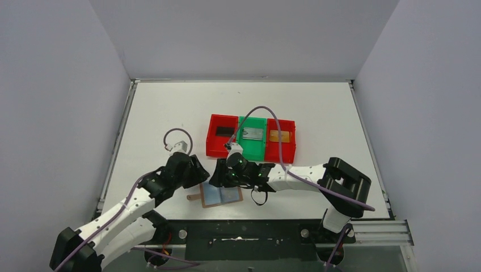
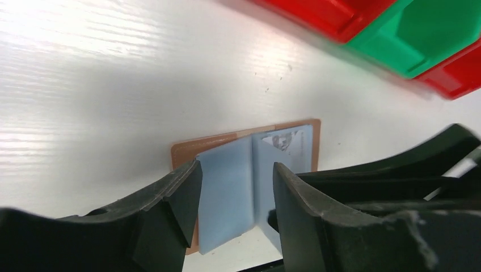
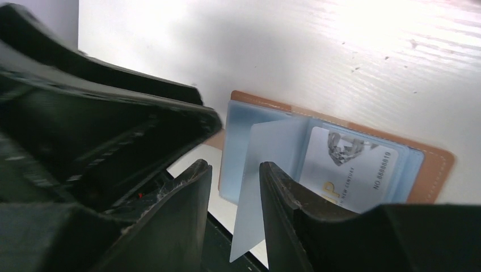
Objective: Take the credit cards out of the card holder
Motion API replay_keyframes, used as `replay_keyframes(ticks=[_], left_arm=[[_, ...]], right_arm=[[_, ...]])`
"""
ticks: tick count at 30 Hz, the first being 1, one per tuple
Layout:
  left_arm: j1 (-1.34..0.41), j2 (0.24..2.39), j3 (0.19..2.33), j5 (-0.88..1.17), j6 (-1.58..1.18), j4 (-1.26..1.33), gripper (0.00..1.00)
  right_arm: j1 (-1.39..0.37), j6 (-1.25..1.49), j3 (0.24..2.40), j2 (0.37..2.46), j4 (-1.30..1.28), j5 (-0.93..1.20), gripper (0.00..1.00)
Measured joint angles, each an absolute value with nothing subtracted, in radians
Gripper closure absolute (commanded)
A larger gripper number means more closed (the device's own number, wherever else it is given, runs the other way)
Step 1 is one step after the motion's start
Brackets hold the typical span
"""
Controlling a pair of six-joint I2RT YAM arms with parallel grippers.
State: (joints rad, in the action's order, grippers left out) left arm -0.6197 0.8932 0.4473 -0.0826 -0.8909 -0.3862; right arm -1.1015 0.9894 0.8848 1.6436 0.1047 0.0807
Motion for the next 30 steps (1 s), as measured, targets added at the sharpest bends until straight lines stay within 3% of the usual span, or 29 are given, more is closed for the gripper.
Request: replay_keyframes(ticks=[10, 15, 23, 30], left_arm=[[-0.62, 0.545, 0.488, -0.343, -1.039, -0.585, 0.5], [-0.619, 0.488, 0.519, -0.391, -1.044, -0.618, 0.5], [-0.619, 0.516, 0.522, -0.344, -1.015, -0.605, 0.52], [-0.619, 0.616, 0.487, -0.146, -0.952, -0.445, 0.56]], right_arm=[[-1.125, 0.956, 1.003, 1.839, 0.09, 0.166, 0.59], [-1.144, 0.936, 1.046, 1.869, 0.057, 0.17, 0.54], [-1.165, 0.925, 0.978, 1.678, -0.009, 0.03, 0.6], [-1.122, 0.984, 0.861, 1.51, -0.08, -0.131, 0.66]])
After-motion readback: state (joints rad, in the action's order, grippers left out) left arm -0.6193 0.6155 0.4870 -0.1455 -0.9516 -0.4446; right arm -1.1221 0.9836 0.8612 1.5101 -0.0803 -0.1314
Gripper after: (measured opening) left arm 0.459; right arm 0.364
